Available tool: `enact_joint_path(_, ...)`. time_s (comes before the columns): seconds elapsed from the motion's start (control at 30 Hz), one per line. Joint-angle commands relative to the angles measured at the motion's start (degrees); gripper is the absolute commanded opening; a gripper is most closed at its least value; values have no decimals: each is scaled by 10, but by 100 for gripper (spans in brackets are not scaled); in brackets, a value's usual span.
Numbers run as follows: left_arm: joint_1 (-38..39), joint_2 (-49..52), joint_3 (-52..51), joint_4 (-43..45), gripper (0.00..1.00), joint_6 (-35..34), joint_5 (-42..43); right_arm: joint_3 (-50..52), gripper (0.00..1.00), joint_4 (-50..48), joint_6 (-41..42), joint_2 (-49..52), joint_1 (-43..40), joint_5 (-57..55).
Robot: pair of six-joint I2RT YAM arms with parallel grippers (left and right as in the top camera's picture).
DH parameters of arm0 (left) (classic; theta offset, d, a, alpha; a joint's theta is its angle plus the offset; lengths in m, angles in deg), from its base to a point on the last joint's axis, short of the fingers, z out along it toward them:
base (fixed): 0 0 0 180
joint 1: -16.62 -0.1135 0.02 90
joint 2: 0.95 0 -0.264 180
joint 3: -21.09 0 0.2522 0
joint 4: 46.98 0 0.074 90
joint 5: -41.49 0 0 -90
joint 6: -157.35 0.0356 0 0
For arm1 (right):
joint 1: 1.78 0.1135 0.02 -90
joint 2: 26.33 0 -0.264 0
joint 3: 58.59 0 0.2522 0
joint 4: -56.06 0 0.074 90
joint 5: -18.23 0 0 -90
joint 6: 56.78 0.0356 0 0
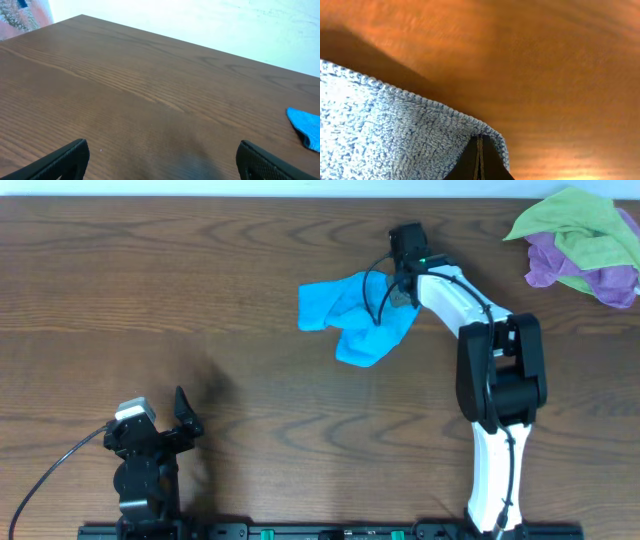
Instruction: Fold the cloth
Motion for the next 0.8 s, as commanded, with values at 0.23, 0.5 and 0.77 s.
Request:
enact_joint_path(0.23, 2, -3, -14, -6, 95, 0, -8, -36, 1, 45, -7, 80, -24, 65)
enact_joint_path(0.5, 2, -3, -14, -6, 95, 0, -8, -188, 2, 202, 0, 80, -8, 45)
enact_joint_path(0.77, 2, -3, -14, -6, 95, 0, -8, -388, 1, 343, 26, 80, -2, 45)
